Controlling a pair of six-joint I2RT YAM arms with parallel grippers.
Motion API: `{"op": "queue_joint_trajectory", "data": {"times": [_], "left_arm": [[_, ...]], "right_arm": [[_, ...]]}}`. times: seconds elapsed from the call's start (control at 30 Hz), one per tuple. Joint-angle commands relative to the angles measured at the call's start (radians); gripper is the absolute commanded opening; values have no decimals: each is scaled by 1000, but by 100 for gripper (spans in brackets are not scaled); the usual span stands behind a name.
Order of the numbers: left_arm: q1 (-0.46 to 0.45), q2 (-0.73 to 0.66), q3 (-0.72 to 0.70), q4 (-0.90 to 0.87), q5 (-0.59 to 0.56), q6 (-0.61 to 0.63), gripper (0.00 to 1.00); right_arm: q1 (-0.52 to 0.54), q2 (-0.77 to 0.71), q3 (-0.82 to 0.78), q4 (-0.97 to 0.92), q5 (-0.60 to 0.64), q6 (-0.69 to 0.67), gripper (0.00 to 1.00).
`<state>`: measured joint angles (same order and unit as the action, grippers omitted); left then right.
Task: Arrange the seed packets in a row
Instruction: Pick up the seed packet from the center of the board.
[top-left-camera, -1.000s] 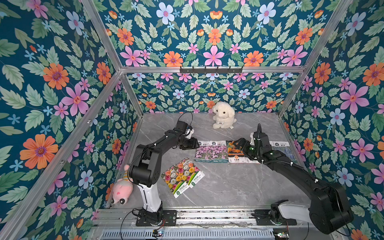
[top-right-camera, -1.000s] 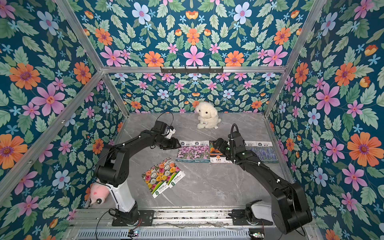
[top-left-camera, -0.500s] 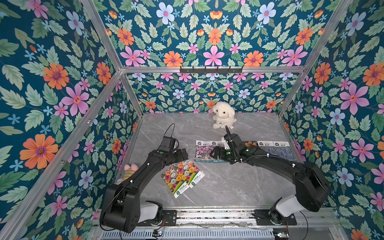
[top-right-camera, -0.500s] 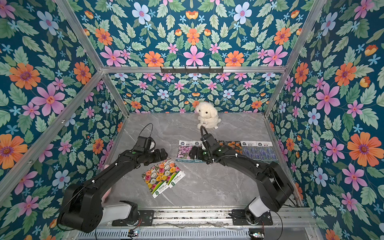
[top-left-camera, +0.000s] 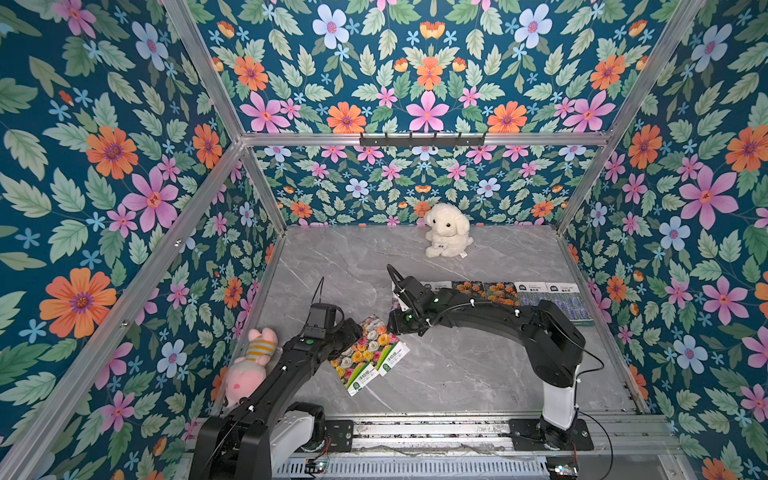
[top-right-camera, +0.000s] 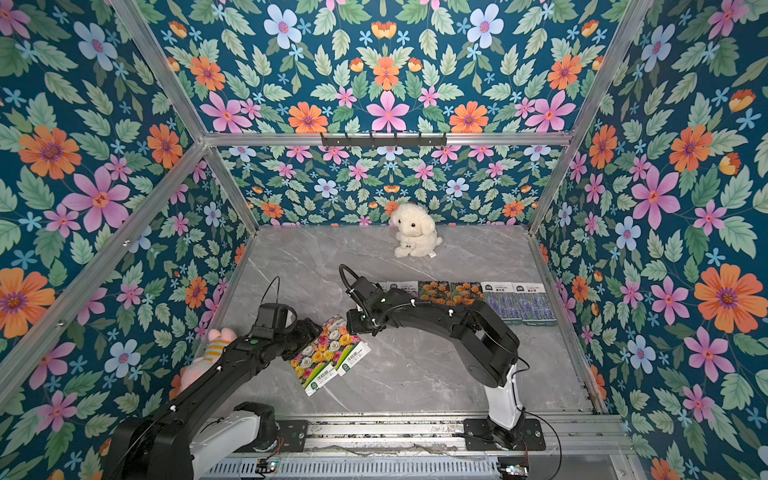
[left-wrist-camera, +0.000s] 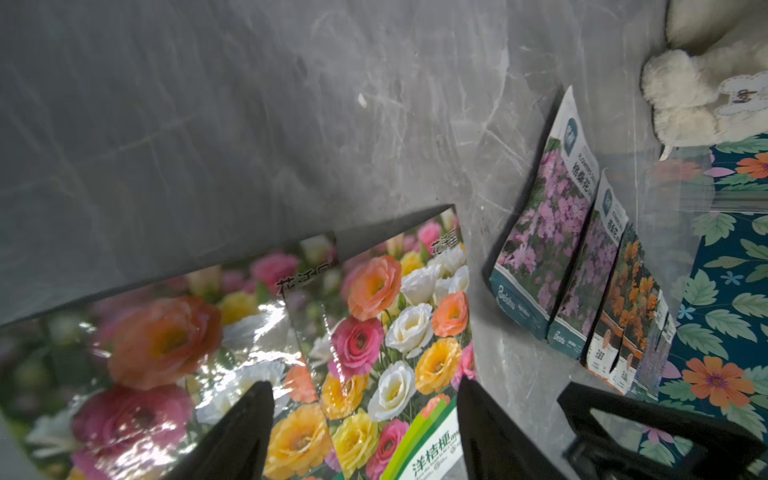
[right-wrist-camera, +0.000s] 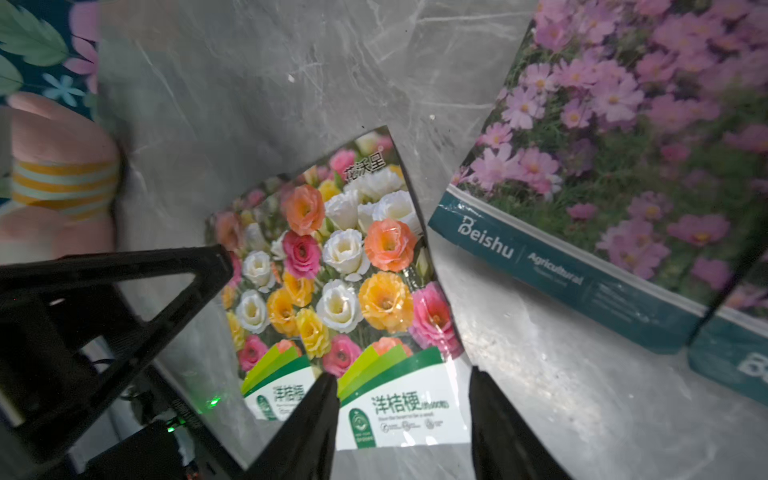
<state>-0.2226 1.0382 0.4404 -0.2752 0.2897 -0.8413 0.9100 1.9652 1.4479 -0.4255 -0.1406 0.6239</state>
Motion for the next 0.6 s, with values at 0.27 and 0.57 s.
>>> {"op": "queue_joint_trajectory", "data": {"times": [0.27, 0.57], "left_arm": [[8, 30, -53, 75, 48, -45, 55], [13, 68, -87, 148, 95, -57, 50]], "right_arm": [[26, 171, 185, -159, 61, -68, 38], [27, 213, 178, -157, 7, -69, 34]]}}
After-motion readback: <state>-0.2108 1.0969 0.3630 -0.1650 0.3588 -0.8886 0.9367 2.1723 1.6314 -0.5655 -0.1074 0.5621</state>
